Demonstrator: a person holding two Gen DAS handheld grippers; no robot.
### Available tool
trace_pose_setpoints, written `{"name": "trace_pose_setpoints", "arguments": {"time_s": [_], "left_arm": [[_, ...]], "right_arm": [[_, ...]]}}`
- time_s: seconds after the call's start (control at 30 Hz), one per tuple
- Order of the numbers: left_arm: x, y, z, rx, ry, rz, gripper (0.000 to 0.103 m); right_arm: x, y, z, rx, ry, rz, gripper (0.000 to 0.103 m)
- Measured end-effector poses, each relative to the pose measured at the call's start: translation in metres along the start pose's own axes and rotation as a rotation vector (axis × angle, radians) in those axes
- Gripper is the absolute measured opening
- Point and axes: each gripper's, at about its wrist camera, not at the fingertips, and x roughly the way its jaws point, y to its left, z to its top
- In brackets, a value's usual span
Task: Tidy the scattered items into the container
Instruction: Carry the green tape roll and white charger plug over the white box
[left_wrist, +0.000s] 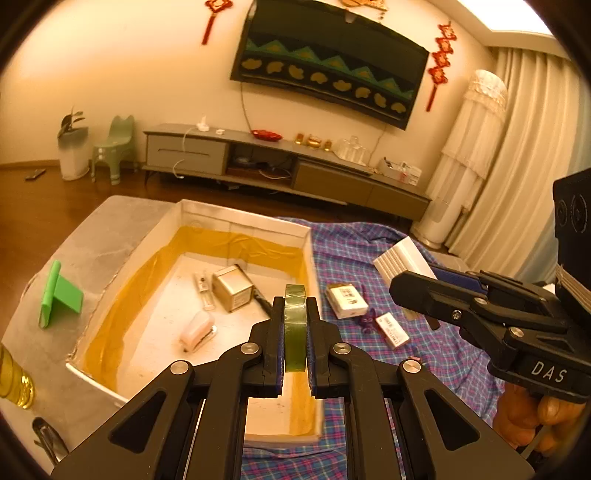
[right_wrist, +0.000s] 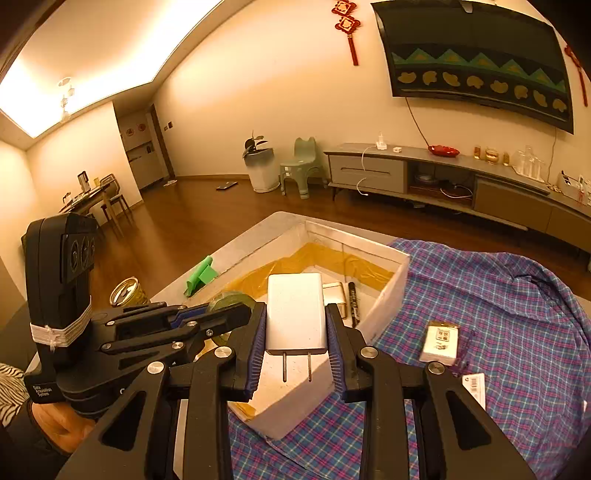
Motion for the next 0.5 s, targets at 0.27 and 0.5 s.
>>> {"name": "trace_pose_setpoints", "arguments": {"time_s": [0.27,0.5], "left_arm": [[0.013,0.024,-0.004,-0.049,0.026,0.023,0.010],[0.029,0.034,-0.009,-0.074,0.067,0.033,0.010]], "right_arm": [[0.018,0.007,0.002,-0.005,0.012,0.005,0.032],[0.040,0.003,0.010,-0.016,0.030,-0.013,0.032]]}}
